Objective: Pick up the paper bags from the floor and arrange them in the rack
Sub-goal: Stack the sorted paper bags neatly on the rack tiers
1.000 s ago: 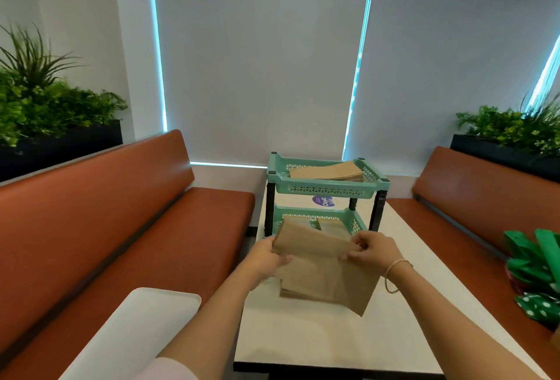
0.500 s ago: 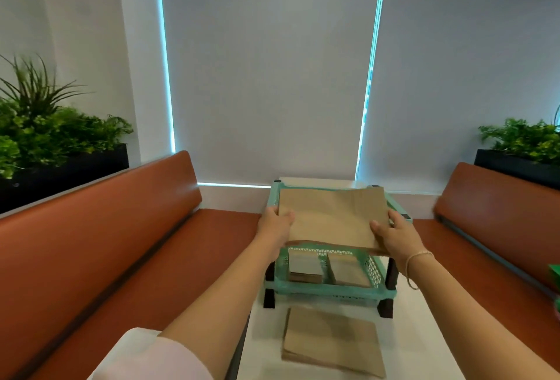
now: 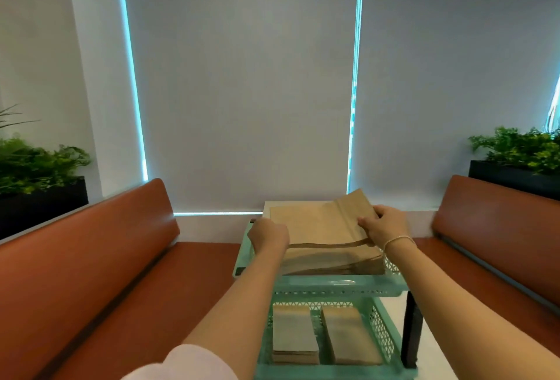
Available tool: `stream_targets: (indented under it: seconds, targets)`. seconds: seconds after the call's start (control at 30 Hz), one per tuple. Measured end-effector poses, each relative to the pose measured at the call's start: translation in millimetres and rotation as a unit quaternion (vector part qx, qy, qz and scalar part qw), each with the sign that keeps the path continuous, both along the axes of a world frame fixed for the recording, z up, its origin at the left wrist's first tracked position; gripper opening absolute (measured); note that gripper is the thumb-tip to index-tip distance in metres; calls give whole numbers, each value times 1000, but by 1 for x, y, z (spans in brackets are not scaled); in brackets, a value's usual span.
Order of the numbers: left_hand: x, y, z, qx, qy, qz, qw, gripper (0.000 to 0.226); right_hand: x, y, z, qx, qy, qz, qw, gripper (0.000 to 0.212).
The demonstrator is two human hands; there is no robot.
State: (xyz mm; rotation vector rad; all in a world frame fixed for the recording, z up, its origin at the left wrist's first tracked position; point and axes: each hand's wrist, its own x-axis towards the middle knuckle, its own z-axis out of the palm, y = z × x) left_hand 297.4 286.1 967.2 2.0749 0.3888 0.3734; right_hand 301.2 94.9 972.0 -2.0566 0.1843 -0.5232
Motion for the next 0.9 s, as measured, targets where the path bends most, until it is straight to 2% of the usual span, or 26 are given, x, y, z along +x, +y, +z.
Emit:
stream_targets:
  seconds: [0.17,0.3,0.4,0.7,0.9]
  targets:
    - [13,-9,-31,5,13,-1,1000,17,16,-4,-27,-68,24,-30,997,23]
    - [20,-13,-37,0,36,-5,999,30,22,-5,-39,-123,34,-66,990,25]
    - [24,-11,-38,3,75,-30,997,11,26,-5,-44,-138,45,-86,986,26]
    - [23,-9,-39,85,123,-72,986,29,23,-6,-47,-159,87,-111,977,34]
    - [20,-10,-40,66,110,-65,990,28,22,-4,-47,-175,106,-124,971,33]
